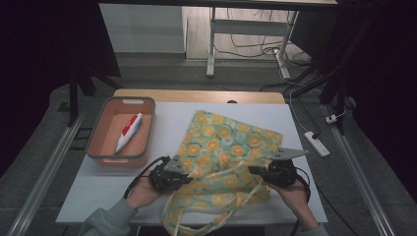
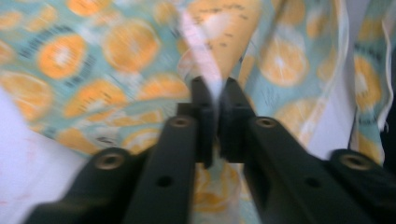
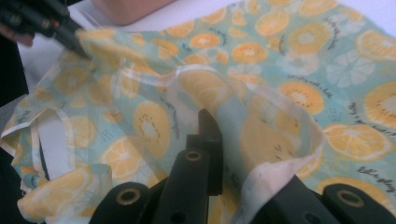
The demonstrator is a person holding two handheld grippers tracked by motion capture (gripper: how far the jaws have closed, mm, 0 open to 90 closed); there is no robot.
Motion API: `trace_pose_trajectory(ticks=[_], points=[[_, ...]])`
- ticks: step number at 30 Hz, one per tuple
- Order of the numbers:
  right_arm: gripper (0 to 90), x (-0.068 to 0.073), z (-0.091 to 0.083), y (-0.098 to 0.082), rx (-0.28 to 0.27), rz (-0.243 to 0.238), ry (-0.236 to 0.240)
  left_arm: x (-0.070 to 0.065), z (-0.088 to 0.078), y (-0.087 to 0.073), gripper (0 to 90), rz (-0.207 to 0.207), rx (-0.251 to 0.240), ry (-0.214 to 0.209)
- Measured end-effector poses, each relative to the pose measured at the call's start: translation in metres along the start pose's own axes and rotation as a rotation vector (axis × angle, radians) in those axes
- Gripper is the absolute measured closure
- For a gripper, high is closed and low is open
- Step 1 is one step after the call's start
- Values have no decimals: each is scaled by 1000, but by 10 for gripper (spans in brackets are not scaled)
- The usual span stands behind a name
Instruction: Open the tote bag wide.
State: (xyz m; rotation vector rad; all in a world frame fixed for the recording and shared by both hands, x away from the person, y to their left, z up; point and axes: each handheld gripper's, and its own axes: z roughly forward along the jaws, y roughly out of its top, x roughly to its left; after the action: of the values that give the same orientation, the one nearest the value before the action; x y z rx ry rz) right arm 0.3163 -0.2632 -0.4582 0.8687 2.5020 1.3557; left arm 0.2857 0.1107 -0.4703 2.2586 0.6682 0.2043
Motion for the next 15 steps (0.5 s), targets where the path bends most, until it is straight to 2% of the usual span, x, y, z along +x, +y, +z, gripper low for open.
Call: trace_pose_trajectory(ticks=[4, 7, 9, 11, 15], points=[[896, 7, -16, 5, -36, -22, -11, 16, -26, 14, 881, -49, -111, 29], [897, 13, -29, 9, -70, -34, -12, 28, -40, 23, 882, -78, -169, 55], [897, 17, -36, 11, -85, -43, -12, 36, -44, 28, 882, -94, -189, 84], [897, 18, -40, 11, -96, -41, -1, 46, -42, 32, 882, -119, -201, 93], [897, 14, -35, 9, -68, -46, -23, 58, -26, 38, 882, -135, -165, 116]])
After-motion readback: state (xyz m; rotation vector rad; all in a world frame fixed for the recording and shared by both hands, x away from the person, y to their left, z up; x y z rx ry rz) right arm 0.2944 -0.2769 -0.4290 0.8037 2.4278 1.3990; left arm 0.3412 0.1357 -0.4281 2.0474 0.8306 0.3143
